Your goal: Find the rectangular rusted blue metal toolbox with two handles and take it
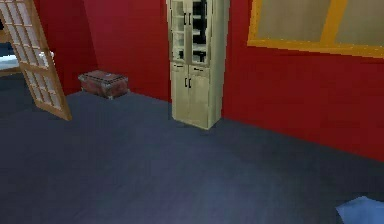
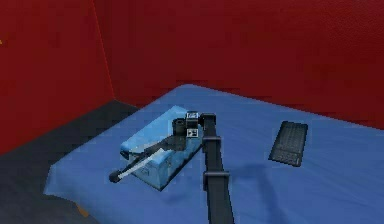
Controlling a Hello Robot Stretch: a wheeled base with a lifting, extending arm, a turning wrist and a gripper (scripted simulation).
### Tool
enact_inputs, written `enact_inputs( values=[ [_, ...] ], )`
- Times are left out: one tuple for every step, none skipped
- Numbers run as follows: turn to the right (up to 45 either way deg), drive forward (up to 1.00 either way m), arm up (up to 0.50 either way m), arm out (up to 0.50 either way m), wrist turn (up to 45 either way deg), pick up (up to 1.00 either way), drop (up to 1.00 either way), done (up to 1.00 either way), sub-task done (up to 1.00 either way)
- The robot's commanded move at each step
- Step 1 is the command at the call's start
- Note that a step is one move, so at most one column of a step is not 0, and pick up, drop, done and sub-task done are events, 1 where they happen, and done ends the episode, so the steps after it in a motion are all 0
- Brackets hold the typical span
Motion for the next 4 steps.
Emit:
enact_inputs(
  values=[
    [0.0,0.0,0.0,0.0,45.0,0.0,0.0,0.0,0.0],
    [0.0,0.0,0.0,0.0,9.0,0.0,0.0,0.0,0.0],
    [0.0,0.0,-0.3,0.0,0.0,0.0,0.0,0.0,0.0],
    [0.0,0.0,0.0,0.0,0.0,1.0,0.0,0.0,0.0]
  ],
)
